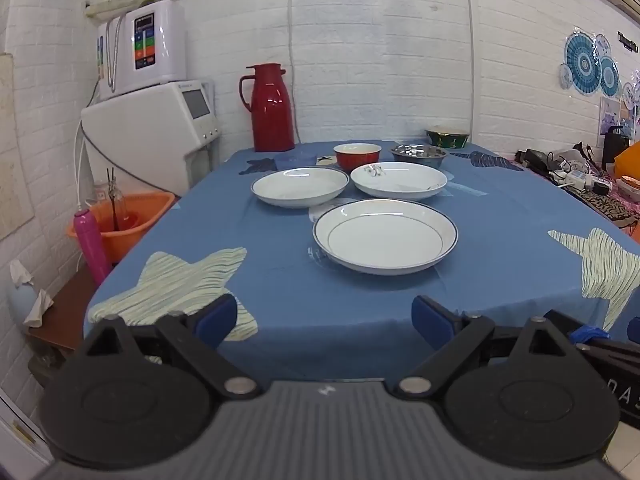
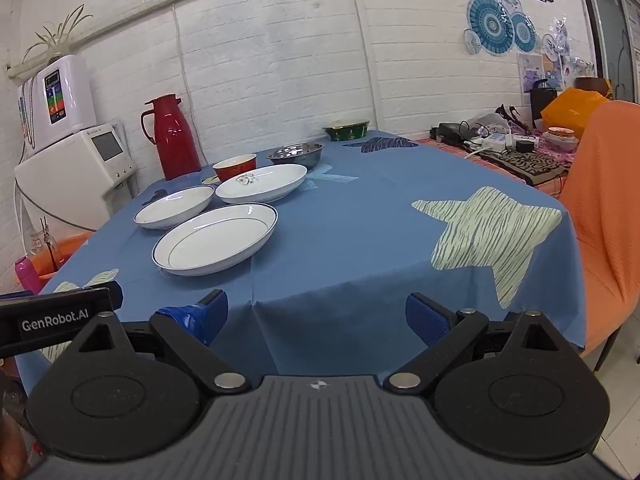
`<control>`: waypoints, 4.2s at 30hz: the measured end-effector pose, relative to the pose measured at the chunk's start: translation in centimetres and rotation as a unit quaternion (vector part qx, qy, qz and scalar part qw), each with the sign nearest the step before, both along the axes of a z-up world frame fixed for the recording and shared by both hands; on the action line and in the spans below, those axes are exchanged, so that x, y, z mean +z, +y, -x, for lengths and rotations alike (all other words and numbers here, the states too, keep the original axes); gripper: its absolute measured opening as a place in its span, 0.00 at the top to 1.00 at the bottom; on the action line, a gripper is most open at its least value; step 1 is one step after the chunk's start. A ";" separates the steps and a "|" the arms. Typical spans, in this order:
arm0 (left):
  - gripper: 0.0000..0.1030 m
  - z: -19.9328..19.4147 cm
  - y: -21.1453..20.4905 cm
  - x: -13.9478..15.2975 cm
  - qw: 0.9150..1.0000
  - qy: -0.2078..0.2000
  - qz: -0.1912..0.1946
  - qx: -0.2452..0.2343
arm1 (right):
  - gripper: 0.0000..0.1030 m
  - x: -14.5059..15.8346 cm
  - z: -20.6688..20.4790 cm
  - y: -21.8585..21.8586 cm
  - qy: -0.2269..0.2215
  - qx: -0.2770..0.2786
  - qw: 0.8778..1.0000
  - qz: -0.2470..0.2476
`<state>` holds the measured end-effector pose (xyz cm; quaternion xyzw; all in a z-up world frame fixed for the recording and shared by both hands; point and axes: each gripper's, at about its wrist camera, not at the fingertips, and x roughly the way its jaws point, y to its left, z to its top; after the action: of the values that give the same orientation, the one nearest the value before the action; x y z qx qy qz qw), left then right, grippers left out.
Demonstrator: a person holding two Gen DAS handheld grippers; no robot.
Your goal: Organize plates and bowls
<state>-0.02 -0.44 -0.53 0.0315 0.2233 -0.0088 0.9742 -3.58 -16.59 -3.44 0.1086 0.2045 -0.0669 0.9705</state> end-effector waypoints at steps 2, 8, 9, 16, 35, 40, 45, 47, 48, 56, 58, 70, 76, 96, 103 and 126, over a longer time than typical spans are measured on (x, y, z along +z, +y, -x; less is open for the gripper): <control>0.09 0.0 0.3 0.0 1.000 0.001 0.001 0.000 | 0.19 -0.1 -0.1 0.1 0.001 0.001 1.000 0.000; 0.09 -0.2 0.5 -0.4 1.000 0.003 0.002 -0.001 | 0.19 -0.1 -0.2 0.1 0.005 0.001 1.000 -0.002; 0.09 -0.2 0.7 -0.5 1.000 0.004 0.004 -0.001 | 0.19 -0.1 -0.2 0.1 0.005 0.002 1.000 -0.002; 0.09 -0.3 0.7 -0.7 1.000 0.004 0.003 -0.002 | 0.19 -0.1 -0.3 0.2 0.008 0.005 1.000 -0.005; 0.09 -0.2 0.6 -0.4 1.000 0.003 0.001 -0.004 | 0.19 -0.3 -0.5 0.4 0.012 0.009 1.000 -0.006; 0.09 -0.2 0.5 -0.3 1.000 0.004 0.001 -0.003 | 0.19 -0.3 -0.5 0.4 0.012 0.010 1.000 -0.007; 0.09 -0.2 0.5 -0.3 1.000 0.004 0.001 -0.004 | 0.19 -0.3 -0.5 0.4 0.012 0.010 1.000 -0.008; 0.09 -0.2 0.5 -0.3 1.000 0.005 0.002 -0.004 | 0.19 -0.4 -0.5 0.4 0.013 0.011 1.000 -0.007; 0.09 -0.2 0.5 -0.3 1.000 0.005 0.002 -0.004 | 0.19 -0.4 -0.5 0.4 0.014 0.012 1.000 -0.007; 0.09 -0.2 0.6 -0.3 1.000 0.007 0.001 -0.006 | 0.19 -0.6 -0.6 0.7 0.018 0.015 1.000 -0.008; 0.09 -0.3 0.6 -0.3 1.000 0.009 0.001 -0.006 | 0.19 -0.5 -0.7 0.6 0.020 0.017 1.000 -0.008; 0.09 -1.2 0.7 -1.0 1.000 0.029 0.005 -0.005 | 0.19 -0.9 -1.0 0.7 0.033 0.022 0.999 -0.010; 0.09 -1.2 0.7 -1.0 1.000 0.026 0.004 -0.004 | 0.19 -1.0 -0.9 0.9 0.031 0.022 0.999 -0.008; 0.10 -14.7 5.9 -0.8 0.989 0.135 0.063 -0.018 | 0.19 0.2 -11.8 -2.0 0.075 0.079 0.994 -0.029; 0.10 -21.4 6.3 -1.0 0.981 0.176 0.074 -0.030 | 0.19 0.7 -22.4 0.5 0.113 0.119 0.985 0.057; 0.27 -26.3 3.8 -3.4 0.968 0.208 0.062 -0.125 | 0.17 -1.7 -26.9 1.2 0.166 0.185 0.967 0.057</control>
<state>26.25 3.41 -3.92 -0.0035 0.4143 -0.1502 0.8977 23.35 -15.42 -5.17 0.0005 0.3752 0.0853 0.9230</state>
